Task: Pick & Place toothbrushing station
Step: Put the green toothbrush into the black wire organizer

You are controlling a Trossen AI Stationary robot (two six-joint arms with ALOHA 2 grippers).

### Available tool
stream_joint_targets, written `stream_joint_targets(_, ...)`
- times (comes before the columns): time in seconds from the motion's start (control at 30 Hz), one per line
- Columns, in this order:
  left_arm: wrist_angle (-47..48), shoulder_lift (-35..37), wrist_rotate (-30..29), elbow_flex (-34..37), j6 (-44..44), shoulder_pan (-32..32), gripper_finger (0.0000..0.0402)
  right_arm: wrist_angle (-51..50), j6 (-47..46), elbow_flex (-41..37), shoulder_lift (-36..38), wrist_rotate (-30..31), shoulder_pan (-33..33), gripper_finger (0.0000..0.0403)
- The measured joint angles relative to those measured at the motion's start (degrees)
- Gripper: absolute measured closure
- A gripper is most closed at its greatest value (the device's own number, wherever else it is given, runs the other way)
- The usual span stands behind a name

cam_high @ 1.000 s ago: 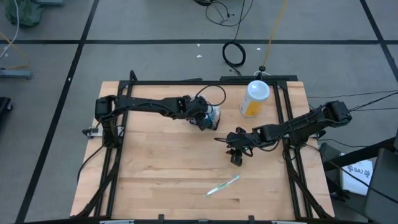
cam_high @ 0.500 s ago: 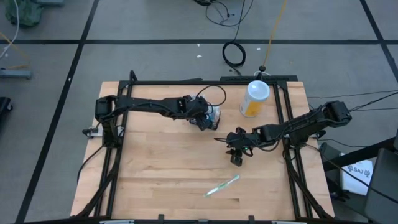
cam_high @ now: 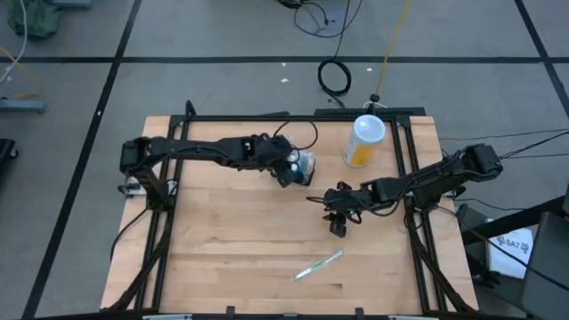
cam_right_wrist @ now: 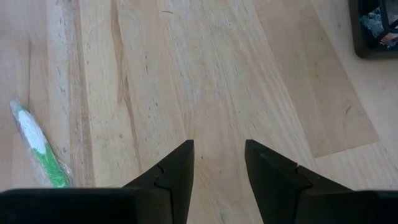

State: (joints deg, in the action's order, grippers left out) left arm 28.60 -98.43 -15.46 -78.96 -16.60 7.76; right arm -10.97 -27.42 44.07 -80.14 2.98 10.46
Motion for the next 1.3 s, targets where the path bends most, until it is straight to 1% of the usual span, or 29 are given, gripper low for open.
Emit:
stream_joint_targets(0.13, 1.9, 3.4, 0.0, 0.0, 0.6, -2.0, 0.0213, 0.0, 0.0, 0.0, 0.0, 0.0, 0.0, 0.0268)
stream_joint_targets(0.27, 7.5, 6.3, 0.0, -0.1, 5.6, -5.4, 0.0213, 0.1, 0.3, 0.0, 0.0, 0.2, 0.0, 0.0268)
stream_joint_targets(0.33, 10.2, 7.7, 0.0, -0.1, 6.2, -7.4, 0.0213, 0.0, 1.7, 0.0, 0.0, 0.2, 0.0, 0.0268)
stream_joint_targets(0.4, 12.2, 8.6, 0.0, -0.1, 3.9, -9.3, 0.0213, 0.0, 3.8, 0.0, 0.0, 0.2, 0.0, 0.0268)
stream_joint_targets(0.53, 12.4, 9.1, -0.1, -0.1, -4.2, -13.7, 0.0213, 0.0, 4.5, 0.0, 0.0, 0.2, 0.0, 0.0268)
stream_joint_targets(0.67, 9.4, 6.1, -0.3, -0.2, -6.5, -20.0, 0.0213, 0.0, 4.6, 0.0, 0.0, 0.2, 0.0, 0.0268)
stream_joint_targets(0.83, 1.2, -0.4, -3.9, -0.2, -5.9, -27.2, 0.0213, 0.0, 4.9, 0.0, 0.0, 0.0, 0.0, 0.0268)
stream_joint_targets(0.93, -4.4, -4.2, -4.1, -0.2, -6.1, -29.5, 0.0213, 0.2, 6.6, 0.0, 0.0, 0.0, 0.0, 0.0268)
stream_joint_targets(1.0, -10.1, -7.0, -4.1, -0.2, -7.2, -30.5, 0.0213, 0.2, 6.9, 0.0, 0.0, 0.0, 0.1, 0.0268)
stream_joint_targets(1.1, -18.8, -11.6, -3.4, -0.2, -8.1, -31.3, 0.0213, 0.5, 6.9, 0.0, 0.0, 0.0, 0.1, 0.0268)
stream_joint_targets(1.23, -29.0, -18.4, 0.4, -0.2, -5.0, -31.6, 0.0213, 0.8, 7.1, 0.0, 0.0, 0.0, 0.1, 0.0268)
stream_joint_targets(1.3, -33.3, -21.0, 0.9, -0.2, -4.9, -31.6, 0.0213, 1.0, 7.1, 0.0, 0.0, 0.2, 0.1, 0.0268)
